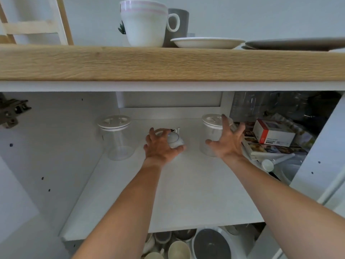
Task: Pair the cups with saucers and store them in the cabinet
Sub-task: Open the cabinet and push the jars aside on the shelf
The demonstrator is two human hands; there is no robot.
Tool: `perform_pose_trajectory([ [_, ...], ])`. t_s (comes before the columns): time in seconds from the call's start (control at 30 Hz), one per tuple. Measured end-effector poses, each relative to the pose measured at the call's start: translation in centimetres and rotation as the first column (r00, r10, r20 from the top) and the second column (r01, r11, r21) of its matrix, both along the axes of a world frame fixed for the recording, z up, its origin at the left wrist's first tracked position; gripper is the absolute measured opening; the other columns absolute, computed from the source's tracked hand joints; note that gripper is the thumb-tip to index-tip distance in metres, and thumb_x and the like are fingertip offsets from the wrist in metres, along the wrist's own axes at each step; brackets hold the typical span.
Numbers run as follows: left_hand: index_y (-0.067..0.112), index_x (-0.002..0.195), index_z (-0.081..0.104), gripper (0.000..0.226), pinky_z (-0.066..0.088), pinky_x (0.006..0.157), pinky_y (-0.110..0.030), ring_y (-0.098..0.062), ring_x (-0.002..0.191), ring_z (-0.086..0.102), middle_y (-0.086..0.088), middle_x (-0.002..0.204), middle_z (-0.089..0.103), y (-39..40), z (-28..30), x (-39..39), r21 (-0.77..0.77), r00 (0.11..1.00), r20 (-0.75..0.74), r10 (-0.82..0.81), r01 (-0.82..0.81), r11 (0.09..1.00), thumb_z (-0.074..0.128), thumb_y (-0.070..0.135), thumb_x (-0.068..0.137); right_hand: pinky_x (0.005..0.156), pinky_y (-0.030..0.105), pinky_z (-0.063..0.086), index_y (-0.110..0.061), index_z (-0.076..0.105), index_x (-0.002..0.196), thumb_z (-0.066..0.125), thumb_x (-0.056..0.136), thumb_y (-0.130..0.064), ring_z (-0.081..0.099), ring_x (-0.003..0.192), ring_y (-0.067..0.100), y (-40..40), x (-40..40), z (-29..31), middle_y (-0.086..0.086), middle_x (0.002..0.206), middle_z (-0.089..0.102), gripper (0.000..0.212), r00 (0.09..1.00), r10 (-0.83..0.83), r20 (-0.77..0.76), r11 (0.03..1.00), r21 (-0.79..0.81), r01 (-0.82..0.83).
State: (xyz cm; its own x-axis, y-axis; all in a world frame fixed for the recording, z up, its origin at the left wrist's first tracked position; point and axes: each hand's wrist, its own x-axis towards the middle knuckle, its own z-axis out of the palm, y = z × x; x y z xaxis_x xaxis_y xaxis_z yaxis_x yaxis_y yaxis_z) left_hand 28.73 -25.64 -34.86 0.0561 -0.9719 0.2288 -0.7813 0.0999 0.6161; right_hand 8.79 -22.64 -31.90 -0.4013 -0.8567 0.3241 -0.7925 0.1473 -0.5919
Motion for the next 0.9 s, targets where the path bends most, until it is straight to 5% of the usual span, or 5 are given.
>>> perform_pose_trajectory([
  [0.13,0.035,0.117,0.051,0.063,0.041,0.101,-0.045,-0.028,0.127,0.037,-0.001,0.131,0.043,-0.5,-0.3,0.3,-0.062,0.999,-0.030,-0.035,0.033,0.998,0.078,0.054,0.064,0.104,0.053,0.044,-0.039,0.028,0.147,0.082,0.074,-0.030,0.032,0.136,0.043,-1.2,-0.8,0.0,0.013,0.151,0.017,0.091,0.997,0.081,-0.014,0.994,0.070,-0.080],
  [0.37,0.036,0.112,0.049,0.059,0.045,0.096,-0.043,-0.026,0.115,0.043,0.002,0.121,0.045,1.8,0.4,2.4,-0.028,0.998,0.025,-0.054,0.054,0.998,0.077,0.054,0.063,0.087,0.043,0.049,-0.026,0.044,0.131,0.083,0.076,-0.029,0.052,0.115,0.044,-2.0,-0.4,0.5,0.019,0.135,0.038,0.067,0.994,0.068,0.085,0.996,-0.062,-0.062],
  [0.6,0.038,0.112,0.047,0.059,0.043,0.099,-0.042,-0.023,0.119,0.042,0.007,0.123,0.044,5.6,0.1,5.4,-0.031,0.999,0.035,0.003,-0.002,1.000,0.076,0.052,0.063,0.105,0.050,0.043,-0.030,0.041,0.143,0.075,0.086,-0.029,0.041,0.128,0.044,-0.6,0.9,-0.3,0.022,0.144,0.028,0.067,0.993,0.109,0.037,0.993,-0.051,-0.107],
  [0.9,0.040,0.111,0.046,0.055,0.034,0.093,-0.034,-0.021,0.119,0.044,0.010,0.120,0.051,9.5,1.0,9.9,0.007,0.982,0.151,0.113,-0.116,0.993,0.073,0.055,0.065,0.102,0.039,0.043,-0.031,0.048,0.136,0.080,0.080,-0.029,0.045,0.121,0.040,2.2,1.6,0.4,0.014,0.128,0.035,0.064,0.966,0.232,0.117,0.973,-0.023,-0.231],
])
